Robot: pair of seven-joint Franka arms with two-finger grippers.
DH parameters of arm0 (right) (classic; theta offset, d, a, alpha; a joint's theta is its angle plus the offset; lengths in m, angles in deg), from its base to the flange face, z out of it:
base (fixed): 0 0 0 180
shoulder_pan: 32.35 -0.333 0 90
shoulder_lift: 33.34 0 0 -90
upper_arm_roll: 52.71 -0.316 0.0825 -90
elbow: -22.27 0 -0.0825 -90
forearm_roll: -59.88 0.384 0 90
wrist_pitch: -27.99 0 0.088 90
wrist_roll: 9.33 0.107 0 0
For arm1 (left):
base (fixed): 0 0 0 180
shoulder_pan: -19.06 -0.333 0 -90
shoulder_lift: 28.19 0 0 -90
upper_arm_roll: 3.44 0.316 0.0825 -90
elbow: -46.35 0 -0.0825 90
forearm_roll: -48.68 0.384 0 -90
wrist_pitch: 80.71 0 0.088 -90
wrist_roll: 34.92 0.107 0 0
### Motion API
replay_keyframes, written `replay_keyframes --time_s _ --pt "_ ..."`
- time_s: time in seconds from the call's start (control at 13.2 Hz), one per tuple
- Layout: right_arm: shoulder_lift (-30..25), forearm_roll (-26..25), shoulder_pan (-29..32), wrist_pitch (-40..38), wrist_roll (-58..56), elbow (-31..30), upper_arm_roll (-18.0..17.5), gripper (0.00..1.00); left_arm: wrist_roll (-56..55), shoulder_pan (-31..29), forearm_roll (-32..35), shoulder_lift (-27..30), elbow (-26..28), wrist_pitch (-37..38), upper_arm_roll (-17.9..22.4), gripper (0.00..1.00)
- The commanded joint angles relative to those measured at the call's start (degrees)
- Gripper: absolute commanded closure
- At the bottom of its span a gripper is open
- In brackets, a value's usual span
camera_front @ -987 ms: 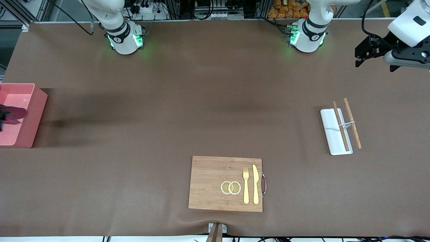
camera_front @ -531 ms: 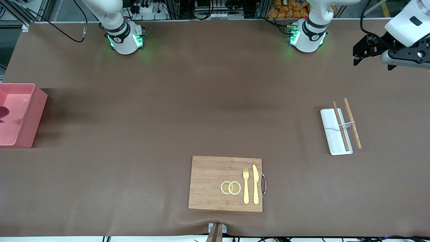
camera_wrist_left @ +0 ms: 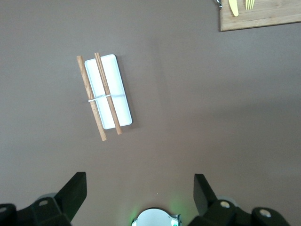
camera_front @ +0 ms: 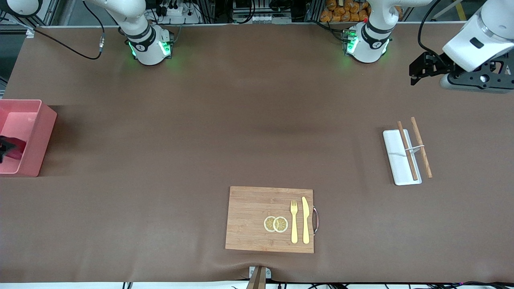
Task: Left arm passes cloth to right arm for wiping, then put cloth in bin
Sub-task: 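Open the right gripper to drop the cloth into the pink bin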
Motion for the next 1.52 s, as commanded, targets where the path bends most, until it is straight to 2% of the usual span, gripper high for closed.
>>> replay_keyframes --time_s 0.0,0.15,0.3,0.83,1.06,1.29,1.44 --pt "-1.41 0.98 -0.88 -4.25 -0.2 2.58 -0.62 0.0 0.03 2.28 0.42 -0.79 -1.57 1.06 2.98 0.0" --pt "-1.94 0.98 -2.11 -10.3 0.06 6.18 -0.62 0.0 -0.15 1.93 0.42 -0.79 -1.57 0.98 2.81 0.0" --pt "-4.39 0.89 -5.35 -14.01 3.12 6.9 -0.53 0.0 -0.06 2.1 0.5 -0.88 -1.57 0.89 2.81 0.0" --pt "-12.13 -2.0 -21.78 -27.71 31.57 6.81 -0.27 0.0 0.03 1.75 0.16 -0.88 -1.57 0.63 2.64 0.0" --pt "-14.68 -2.01 -26.45 -32.03 41.6 6.81 -0.53 0.0 0.03 1.31 0.07 -0.88 -2.72 -0.52 2.81 0.0" --pt "-18.8 -1.92 -30.85 -35.54 49.88 5.76 -0.44 0.0 0.03 1.31 0.25 -0.61 -2.37 -2.1 2.64 0.0" --pt "-24.15 -2.01 -32.79 -35.65 53.31 1.56 -0.44 0.0 0.11 1.23 -0.02 -0.44 -2.36 -2.36 2.72 0.0"
